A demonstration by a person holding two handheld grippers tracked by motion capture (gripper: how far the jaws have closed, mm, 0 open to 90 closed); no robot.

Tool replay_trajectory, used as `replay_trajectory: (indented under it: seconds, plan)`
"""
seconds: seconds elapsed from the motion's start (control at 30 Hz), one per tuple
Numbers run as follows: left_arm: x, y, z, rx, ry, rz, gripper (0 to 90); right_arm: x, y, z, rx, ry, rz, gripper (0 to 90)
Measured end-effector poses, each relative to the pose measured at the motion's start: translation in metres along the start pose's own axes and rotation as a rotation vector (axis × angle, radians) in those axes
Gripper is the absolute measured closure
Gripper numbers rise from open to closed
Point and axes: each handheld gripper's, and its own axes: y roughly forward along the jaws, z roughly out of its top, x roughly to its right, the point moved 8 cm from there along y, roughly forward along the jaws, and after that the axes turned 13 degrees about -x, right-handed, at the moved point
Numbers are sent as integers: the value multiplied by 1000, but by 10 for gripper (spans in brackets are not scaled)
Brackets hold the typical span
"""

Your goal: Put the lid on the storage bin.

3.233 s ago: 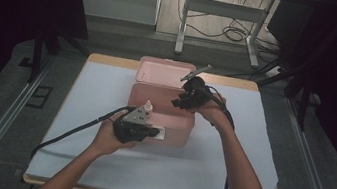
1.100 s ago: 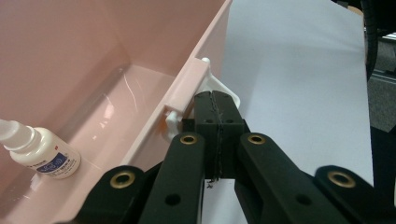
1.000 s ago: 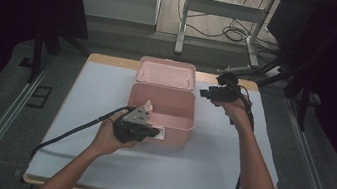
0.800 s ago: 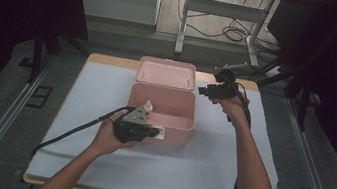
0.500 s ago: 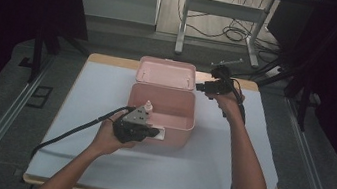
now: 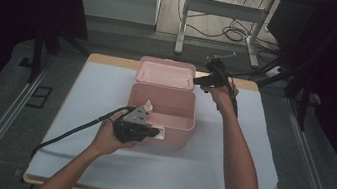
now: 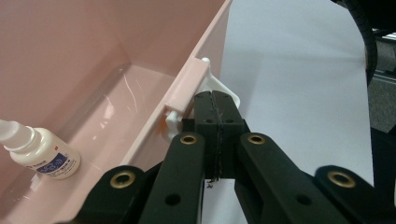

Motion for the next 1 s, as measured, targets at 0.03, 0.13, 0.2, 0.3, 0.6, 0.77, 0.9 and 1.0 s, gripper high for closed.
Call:
replay_trajectory:
  seconds: [0.03, 0.13, 0.2, 0.3, 0.6, 0.77, 0.9, 1.0]
  plan:
    - [0, 0, 0, 0, 0, 0, 900, 1, 1, 1, 1, 5, -1, 559]
    - [0, 0, 0, -3, -2, 0, 900, 3, 6, 2, -8, 15, -4, 559]
    - [0, 0, 0, -3, -6, 1, 900, 4, 8, 5, -6, 27, 5, 560]
    - [1, 0, 0, -6, -5, 5, 900, 5, 10, 8, -4, 35, 6, 564]
    - [1, 0, 0, -7, -9, 6, 900, 8, 12, 15, -3, 49, -11, 572]
    - [1, 0, 0, -7, -9, 5, 900, 9, 16, 18, -10, 51, -18, 574]
    - [1, 0, 0, -6, -9, 4, 900, 8, 21, 22, -27, 40, -43, 577]
    - [1, 0, 0, -6, -7, 5, 900, 4, 24, 25, -34, 28, -50, 581]
